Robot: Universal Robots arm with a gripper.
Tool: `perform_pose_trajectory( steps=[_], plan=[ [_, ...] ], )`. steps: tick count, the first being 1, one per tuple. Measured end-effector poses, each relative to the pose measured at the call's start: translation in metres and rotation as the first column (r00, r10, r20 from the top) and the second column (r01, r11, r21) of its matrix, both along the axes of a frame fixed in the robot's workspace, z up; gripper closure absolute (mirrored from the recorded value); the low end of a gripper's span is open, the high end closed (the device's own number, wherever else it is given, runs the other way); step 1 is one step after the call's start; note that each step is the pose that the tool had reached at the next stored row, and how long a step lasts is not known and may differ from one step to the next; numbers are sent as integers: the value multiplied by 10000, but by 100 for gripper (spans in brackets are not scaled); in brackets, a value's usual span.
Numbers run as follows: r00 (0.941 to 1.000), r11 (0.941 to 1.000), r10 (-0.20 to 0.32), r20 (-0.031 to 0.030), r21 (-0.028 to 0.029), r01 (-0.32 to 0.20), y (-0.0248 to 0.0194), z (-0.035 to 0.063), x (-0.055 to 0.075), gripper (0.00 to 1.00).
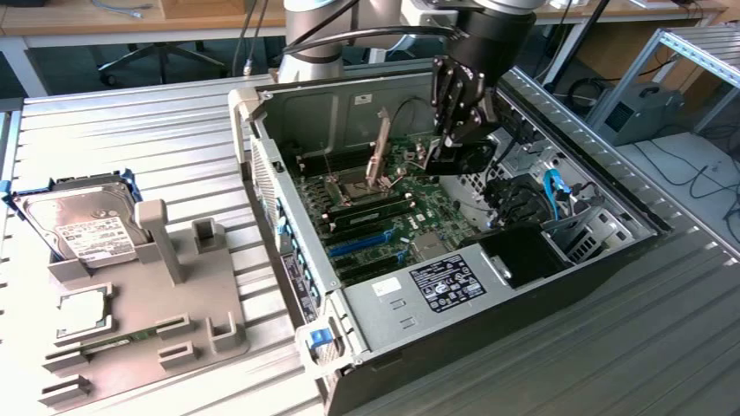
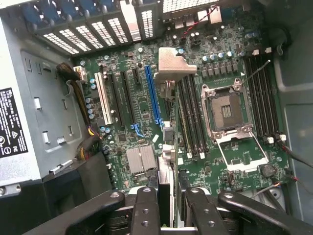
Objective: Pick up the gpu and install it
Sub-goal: 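Insert the gpu into the slot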
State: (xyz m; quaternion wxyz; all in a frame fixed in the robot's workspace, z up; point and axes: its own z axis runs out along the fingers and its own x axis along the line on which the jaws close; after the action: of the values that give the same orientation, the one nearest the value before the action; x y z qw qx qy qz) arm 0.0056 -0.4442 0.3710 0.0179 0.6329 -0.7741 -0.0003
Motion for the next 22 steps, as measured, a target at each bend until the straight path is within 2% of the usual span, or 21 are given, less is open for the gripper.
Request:
perform_pose_trajectory(
  steps=[6,9,22],
  plan=[
    [9995,9995,303,0,0,-303,0,-7,2,74],
    [9981,9981,615,0,-1,-615,0,-13,4,74],
    [9916,9916,1295,0,0,-1295,0,-29,8,74]
  ],
)
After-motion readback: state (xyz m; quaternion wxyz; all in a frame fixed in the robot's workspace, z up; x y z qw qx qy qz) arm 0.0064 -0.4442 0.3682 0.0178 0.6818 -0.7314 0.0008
